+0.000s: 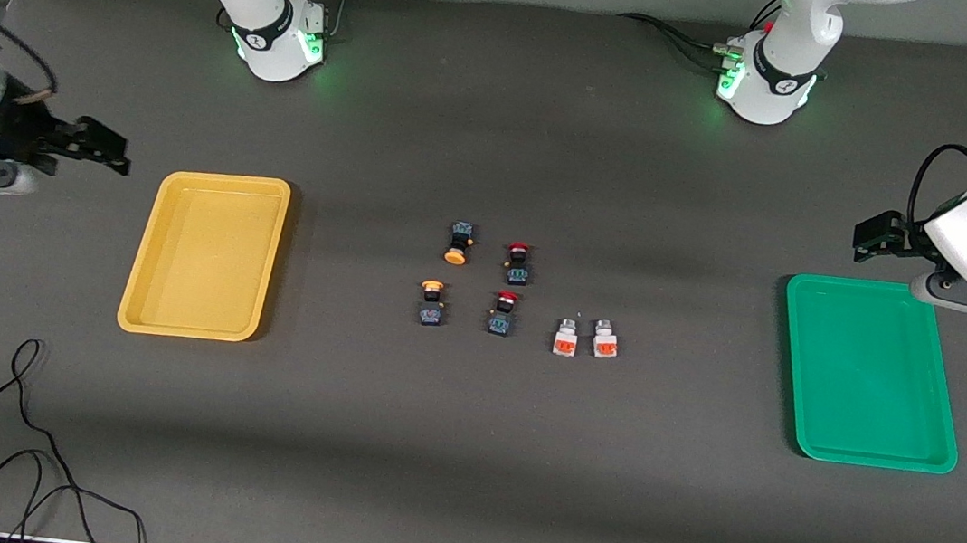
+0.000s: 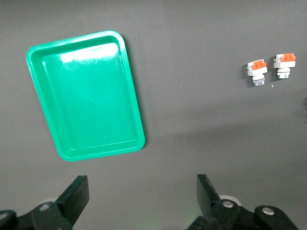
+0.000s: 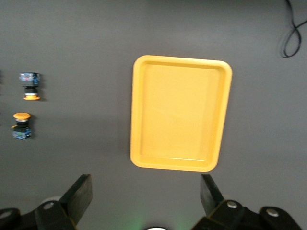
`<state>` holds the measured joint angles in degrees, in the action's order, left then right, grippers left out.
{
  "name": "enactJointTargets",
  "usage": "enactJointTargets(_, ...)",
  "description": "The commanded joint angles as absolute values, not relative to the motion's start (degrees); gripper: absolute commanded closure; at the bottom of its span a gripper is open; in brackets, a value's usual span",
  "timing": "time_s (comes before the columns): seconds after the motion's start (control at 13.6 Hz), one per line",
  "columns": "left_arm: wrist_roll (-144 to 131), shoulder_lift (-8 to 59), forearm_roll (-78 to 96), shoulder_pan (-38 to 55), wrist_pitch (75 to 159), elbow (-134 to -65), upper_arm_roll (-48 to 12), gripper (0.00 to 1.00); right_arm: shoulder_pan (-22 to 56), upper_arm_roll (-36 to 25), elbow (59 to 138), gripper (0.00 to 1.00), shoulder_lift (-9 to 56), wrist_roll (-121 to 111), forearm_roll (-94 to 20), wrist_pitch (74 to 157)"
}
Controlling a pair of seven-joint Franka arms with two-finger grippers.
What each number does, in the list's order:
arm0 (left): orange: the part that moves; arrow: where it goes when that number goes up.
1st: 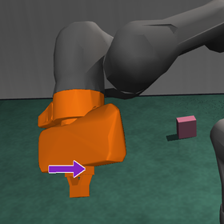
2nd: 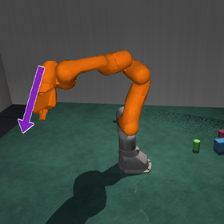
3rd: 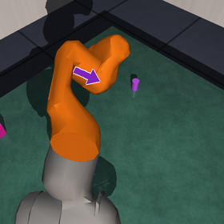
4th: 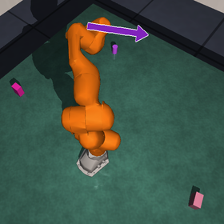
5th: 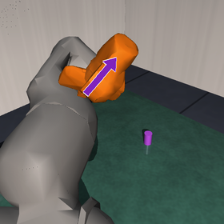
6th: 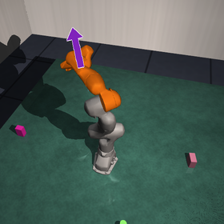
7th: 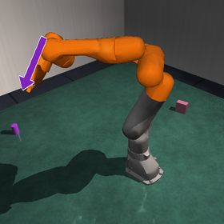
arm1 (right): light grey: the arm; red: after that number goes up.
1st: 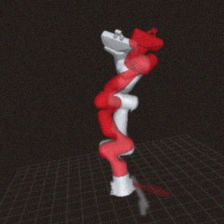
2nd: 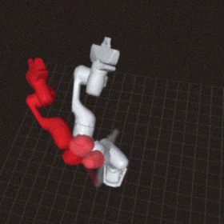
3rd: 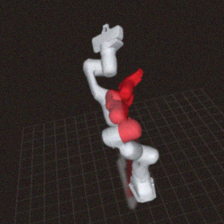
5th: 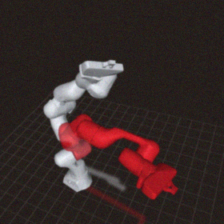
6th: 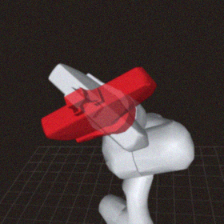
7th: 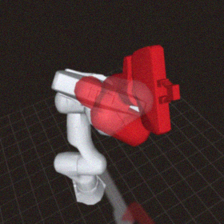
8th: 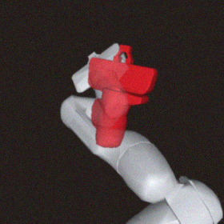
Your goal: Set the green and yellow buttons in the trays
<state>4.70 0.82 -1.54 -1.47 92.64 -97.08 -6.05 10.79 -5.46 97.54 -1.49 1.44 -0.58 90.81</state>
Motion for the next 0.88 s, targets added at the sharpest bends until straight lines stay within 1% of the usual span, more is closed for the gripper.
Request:
enactJointTargets(0.0,4.4,0.5,0.9,-1.8,91.9,-97.1,-6.0,0.01,16.9,-5.7,102.6,0.0,-4.0,10.1,-2.5,95.2)
enactJointTargets(0.15,4.0,0.6,1.2,-1.6,92.0,-97.0,-6.2,0.01,23.9,-5.8,105.2,0.0,-3.6,20.3,-3.3,99.6)
enactJointTargets(0.37,-0.3,2.6,3.2,-0.9,92.5,-95.4,-6.6,0.01,34.2,-5.7,105.1,0.0,-0.5,36.6,-3.2,103.7)
enactJointTargets(0.51,-3.8,4.5,5.4,1.2,93.0,-95.2,-6.9,0.01,39.8,-5.7,104.6,0.0,1.9,46.3,-3.1,107.1)
enactJointTargets(0.81,-17.1,9.7,5.4,8.5,101.0,-95.2,-6.9,0.01,48.5,-5.7,101.5,0.0,6.8,59.7,-3.1,109.9)
